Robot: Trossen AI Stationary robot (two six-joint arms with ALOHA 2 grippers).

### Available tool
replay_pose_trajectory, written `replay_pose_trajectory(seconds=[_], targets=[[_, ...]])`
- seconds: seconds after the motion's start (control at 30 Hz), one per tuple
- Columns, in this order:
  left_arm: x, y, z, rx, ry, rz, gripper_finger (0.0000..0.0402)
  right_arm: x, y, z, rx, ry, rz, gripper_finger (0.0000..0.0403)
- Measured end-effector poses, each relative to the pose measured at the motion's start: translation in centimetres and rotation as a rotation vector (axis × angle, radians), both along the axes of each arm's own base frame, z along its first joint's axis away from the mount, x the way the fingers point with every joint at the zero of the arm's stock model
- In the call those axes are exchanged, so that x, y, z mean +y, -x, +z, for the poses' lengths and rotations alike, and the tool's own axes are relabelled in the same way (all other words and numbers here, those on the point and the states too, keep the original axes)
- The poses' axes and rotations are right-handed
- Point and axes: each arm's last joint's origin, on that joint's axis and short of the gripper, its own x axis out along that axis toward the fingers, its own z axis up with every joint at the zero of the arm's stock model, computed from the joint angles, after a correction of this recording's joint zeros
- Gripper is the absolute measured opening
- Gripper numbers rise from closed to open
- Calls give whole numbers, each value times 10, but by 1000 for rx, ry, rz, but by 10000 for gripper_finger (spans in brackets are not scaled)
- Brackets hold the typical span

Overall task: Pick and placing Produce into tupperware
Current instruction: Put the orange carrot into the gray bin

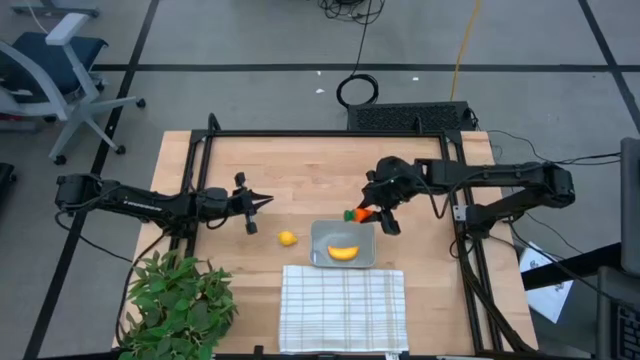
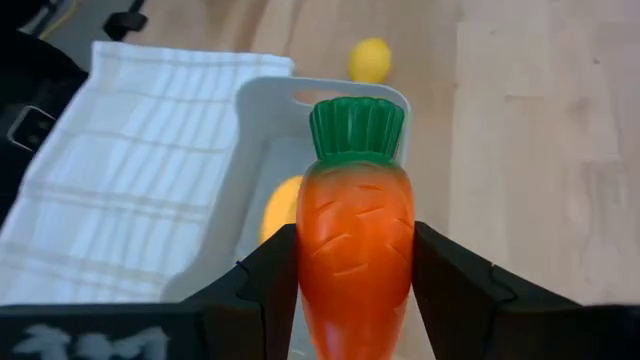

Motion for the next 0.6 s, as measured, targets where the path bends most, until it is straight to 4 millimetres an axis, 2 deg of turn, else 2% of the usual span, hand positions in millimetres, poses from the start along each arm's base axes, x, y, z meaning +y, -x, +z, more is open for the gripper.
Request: replay_pose_trajectory(seconds=[0.1,0.37,0.6], targets=[[0,0,0,5,-14,-5,26,5,-3,-3,9,-6,14,152],[0,0,0,11,-26,-8,26,14,-17,-43,88,-10,57,153],[0,0,-1,16,-25,-8,26,23,-24,-55,112,3,108,153]])
